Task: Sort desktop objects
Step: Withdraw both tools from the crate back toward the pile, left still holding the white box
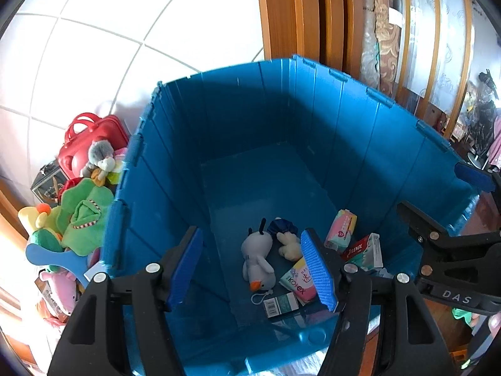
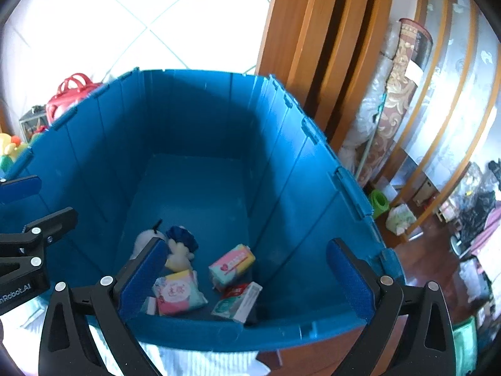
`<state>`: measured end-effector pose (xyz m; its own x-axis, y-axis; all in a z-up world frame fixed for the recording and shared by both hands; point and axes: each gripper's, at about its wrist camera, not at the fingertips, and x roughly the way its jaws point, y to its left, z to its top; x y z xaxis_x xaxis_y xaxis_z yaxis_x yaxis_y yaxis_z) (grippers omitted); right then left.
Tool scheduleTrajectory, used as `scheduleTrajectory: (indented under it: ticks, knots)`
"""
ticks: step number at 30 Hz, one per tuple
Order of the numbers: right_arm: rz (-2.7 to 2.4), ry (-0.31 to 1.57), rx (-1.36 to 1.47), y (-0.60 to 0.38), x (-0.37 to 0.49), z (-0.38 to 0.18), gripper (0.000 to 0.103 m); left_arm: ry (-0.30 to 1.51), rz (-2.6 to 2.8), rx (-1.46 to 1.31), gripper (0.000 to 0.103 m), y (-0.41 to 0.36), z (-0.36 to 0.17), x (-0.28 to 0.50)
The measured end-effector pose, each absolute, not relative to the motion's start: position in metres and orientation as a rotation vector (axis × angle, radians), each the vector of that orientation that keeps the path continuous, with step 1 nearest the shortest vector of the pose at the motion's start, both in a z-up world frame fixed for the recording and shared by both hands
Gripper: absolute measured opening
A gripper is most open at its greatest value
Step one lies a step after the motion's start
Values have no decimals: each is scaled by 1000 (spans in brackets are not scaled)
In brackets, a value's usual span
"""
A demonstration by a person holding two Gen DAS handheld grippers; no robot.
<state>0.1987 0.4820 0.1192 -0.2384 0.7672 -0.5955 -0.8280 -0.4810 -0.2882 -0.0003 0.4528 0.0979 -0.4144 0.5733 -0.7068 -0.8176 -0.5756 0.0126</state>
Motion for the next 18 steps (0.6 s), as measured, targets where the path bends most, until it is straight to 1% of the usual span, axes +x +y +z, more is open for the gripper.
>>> scheduleTrajectory:
  ticks: [12,14,16,18]
  knots:
    - [1953,9,-731,422,188,144,103,341,2125,-750,65,393,119,1]
    - [1977,4,-707,411,181,147,103,316,2146,-739,74,379,121,-2]
    - [2004,-4,-692,401,174,148,103,291,2185,-715,76,360,124,-7]
    - [2032,-15,-680,390,164,149,103,279,2217,-706,77,344,125,-13]
